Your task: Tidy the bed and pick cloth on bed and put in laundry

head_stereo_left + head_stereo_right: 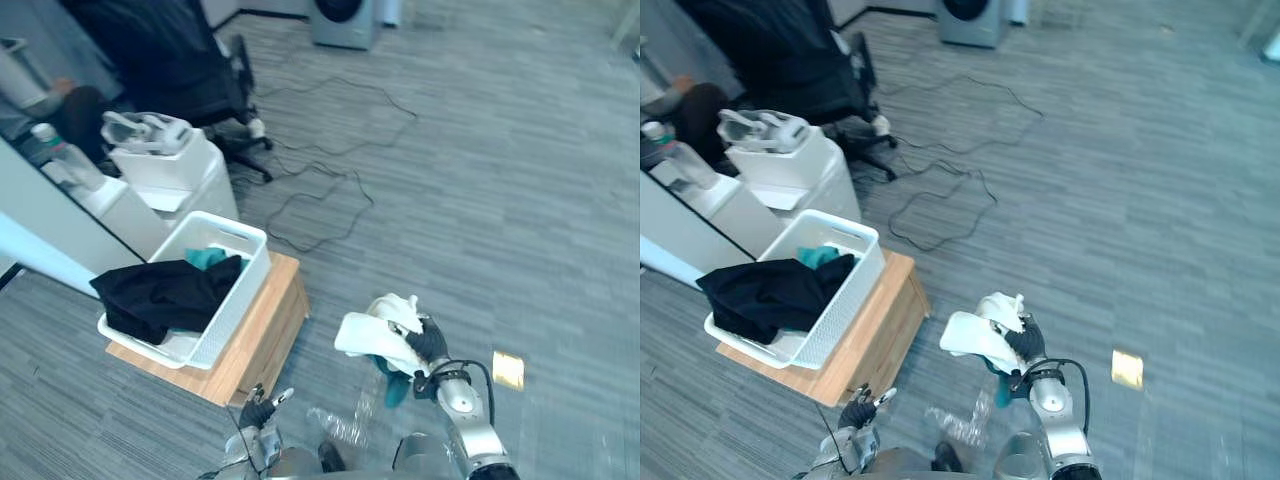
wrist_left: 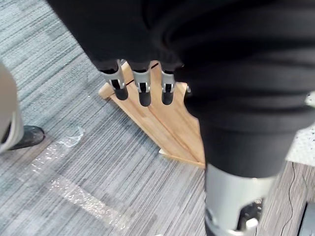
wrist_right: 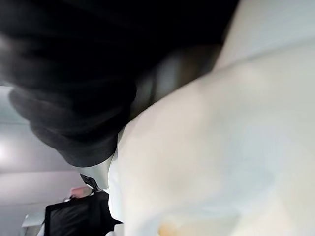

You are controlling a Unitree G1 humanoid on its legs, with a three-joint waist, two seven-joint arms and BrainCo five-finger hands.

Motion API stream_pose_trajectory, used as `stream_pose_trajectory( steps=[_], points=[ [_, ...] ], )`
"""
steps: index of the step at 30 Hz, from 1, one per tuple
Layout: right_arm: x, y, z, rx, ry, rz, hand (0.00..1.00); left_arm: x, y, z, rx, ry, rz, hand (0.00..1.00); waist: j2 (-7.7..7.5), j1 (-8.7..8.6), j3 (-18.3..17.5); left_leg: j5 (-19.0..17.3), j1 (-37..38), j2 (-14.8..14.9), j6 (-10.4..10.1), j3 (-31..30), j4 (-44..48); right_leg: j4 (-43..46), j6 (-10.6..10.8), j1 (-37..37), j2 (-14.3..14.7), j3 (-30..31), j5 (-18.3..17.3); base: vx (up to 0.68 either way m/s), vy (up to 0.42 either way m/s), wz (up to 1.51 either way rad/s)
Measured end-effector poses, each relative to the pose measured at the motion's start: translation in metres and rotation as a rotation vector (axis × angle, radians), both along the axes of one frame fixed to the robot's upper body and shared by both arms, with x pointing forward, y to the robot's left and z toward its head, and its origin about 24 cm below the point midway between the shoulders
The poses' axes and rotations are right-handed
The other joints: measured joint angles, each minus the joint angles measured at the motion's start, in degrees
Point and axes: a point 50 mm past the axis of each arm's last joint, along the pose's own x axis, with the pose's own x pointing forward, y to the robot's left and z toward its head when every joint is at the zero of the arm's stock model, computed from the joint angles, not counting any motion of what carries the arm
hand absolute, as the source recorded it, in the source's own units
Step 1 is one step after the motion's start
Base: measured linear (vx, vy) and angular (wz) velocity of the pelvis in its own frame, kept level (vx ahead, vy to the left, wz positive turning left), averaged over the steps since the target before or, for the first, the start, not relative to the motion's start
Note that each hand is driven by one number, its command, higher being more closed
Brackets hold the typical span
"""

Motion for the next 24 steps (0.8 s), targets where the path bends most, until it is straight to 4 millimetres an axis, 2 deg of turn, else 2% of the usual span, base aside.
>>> stream_pose_trajectory(
  steps=[2,3,4,5,6,7,8,9,10,12,15,18,19,20,21,22,23,24],
  points=[
    [0.001,0.000,0.004,0.003,-0.020,0.002,1.00,-0.003,0.001,-0.002,0.011,0.017,-0.013,0.00,0.57,-0.97,0.20,-0.28,1.10,1.87,-3.07,-3.62,-0.05,-14.73,0.75,-3.26,2.57,5.27,0.64,0.38,-0.250,1.08],
    [0.000,0.000,0.003,0.006,-0.016,0.000,1.00,-0.006,0.002,-0.004,0.020,0.034,-0.022,0.00,0.48,-1.30,0.15,-0.94,1.90,3.07,-6.15,-5.89,-0.17,-25.24,2.55,-4.12,4.39,10.66,2.72,0.41,-0.365,1.12],
    [-0.002,0.000,0.001,0.012,-0.006,-0.004,1.00,-0.008,0.004,-0.005,0.027,0.042,-0.021,0.00,0.09,-1.46,-0.05,-1.84,2.72,3.66,-8.34,-7.39,-0.37,-34.01,3.26,-3.60,5.97,15.47,7.20,0.51,-0.483,1.33],
    [-0.008,0.003,-0.003,0.028,0.015,-0.008,1.00,-0.010,0.012,-0.005,0.050,0.048,-0.023,0.00,-1.87,-1.04,-0.89,-3.38,3.82,3.75,-11.23,-9.13,-0.69,-39.79,3.17,-3.45,6.29,18.89,16.28,0.55,-0.556,1.30],
    [-0.013,0.010,-0.008,0.039,0.037,0.014,1.00,-0.010,0.021,-0.005,0.072,0.048,-0.006,0.00,-2.79,-0.80,-0.71,-6.02,6.18,4.29,-14.02,-9.98,-0.13,-32.67,4.14,-5.01,6.54,18.81,17.66,0.46,-0.480,0.90],
    [-0.012,0.011,-0.008,0.030,0.043,0.030,1.00,-0.015,0.020,-0.007,0.065,0.067,0.006,0.00,-1.60,-0.43,-1.05,-6.12,6.25,6.04,-14.28,-10.04,1.13,-29.56,3.40,-5.68,7.92,18.13,16.07,0.41,-0.458,0.58],
    [-0.015,0.013,-0.009,0.020,0.045,0.053,1.00,-0.026,0.017,-0.010,0.055,0.094,0.018,0.00,-0.44,-0.84,-2.02,-6.93,4.78,9.09,-15.28,-10.27,5.18,-27.86,1.86,-5.37,9.24,16.93,10.87,0.33,-0.368,0.24],
    [-0.014,0.013,-0.008,0.016,0.041,0.061,1.00,-0.030,0.013,-0.012,0.044,0.104,0.020,0.00,1.03,-0.89,-2.17,-6.83,2.87,11.38,-15.21,-10.71,9.47,-27.70,0.83,-4.51,10.08,15.38,9.64,0.35,-0.418,0.56],
    [-0.013,0.011,-0.007,0.009,0.036,0.054,1.00,-0.029,0.012,-0.011,0.039,0.098,0.018,0.00,1.96,-1.26,-2.04,-5.23,-0.18,13.55,-14.39,-10.41,15.08,-27.88,-0.21,-3.20,10.18,13.30,8.54,0.27,-0.325,0.56],
    [-0.012,0.007,-0.006,-0.003,0.031,0.032,1.00,-0.029,0.012,-0.010,0.041,0.091,0.034,0.00,2.18,-1.38,-1.91,-4.89,-2.98,15.49,-14.40,-7.17,19.68,-29.70,-1.39,0.14,8.86,9.68,7.56,0.22,-0.281,0.91],
    [-0.007,0.005,-0.001,-0.006,0.006,0.015,1.00,-0.031,0.013,-0.008,0.047,0.080,0.031,0.00,2.03,-1.47,-1.82,-4.90,-5.63,14.99,-14.27,0.48,18.59,-35.30,-1.94,6.33,7.20,4.26,8.18,0.19,-0.170,0.97],
    [0.000,0.006,0.012,-0.005,-0.052,0.022,1.00,-0.034,0.013,-0.007,0.048,0.076,0.032,0.00,1.96,-1.56,-1.78,-4.79,-7.40,13.33,-14.15,9.49,9.24,-40.17,-0.40,10.92,6.04,-1.63,9.22,0.16,0.042,0.83],
    [0.002,0.005,0.014,-0.009,-0.062,0.021,1.00,-0.034,0.014,-0.006,0.047,0.074,0.032,0.00,1.74,-1.36,-1.64,-3.98,-7.55,13.34,-12.93,11.93,7.92,-40.93,0.17,11.95,5.48,-2.76,9.52,0.20,0.181,0.73],
    [0.004,-0.002,0.018,-0.019,-0.081,-0.001,1.00,-0.032,0.013,-0.006,0.048,0.067,0.017,0.00,1.64,-1.10,-1.66,-1.89,-6.71,13.38,-11.92,15.85,6.90,-42.56,1.97,14.07,4.01,-4.34,10.42,0.23,0.243,0.71],
    [0.006,-0.008,0.023,-0.033,-0.099,-0.011,1.00,-0.032,0.008,-0.006,0.042,0.066,-0.005,0.00,2.02,-1.30,-1.83,1.72,-6.22,12.84,-10.88,17.33,6.02,-43.72,3.67,14.91,3.12,-5.28,11.32,0.28,0.352,0.61],
    [0.007,-0.010,0.024,-0.036,-0.105,-0.018,1.00,-0.031,0.009,-0.005,0.045,0.060,-0.013,0.00,1.84,-1.08,-1.99,1.53,-6.07,11.32,-10.50,17.23,5.84,-44.27,4.99,15.42,1.77,-5.61,12.20,0.23,0.362,0.46],
    [0.008,-0.012,0.026,-0.035,-0.115,-0.026,1.00,-0.029,0.011,-0.003,0.060,0.053,-0.036,0.00,1.07,-0.96,-1.81,0.49,-5.74,9.46,-9.00,16.89,5.29,-43.18,5.49,15.64,0.06,-5.89,12.48,0.20,0.387,0.48],
    [0.008,-0.012,0.027,-0.026,-0.119,-0.039,1.00,-0.027,0.014,-0.002,0.080,0.050,-0.077,0.00,0.19,-1.06,-1.26,0.16,-4.29,7.33,-8.48,15.98,3.75,-39.20,5.57,15.42,-2.15,-6.03,12.53,0.14,0.312,0.53]
  ],
)
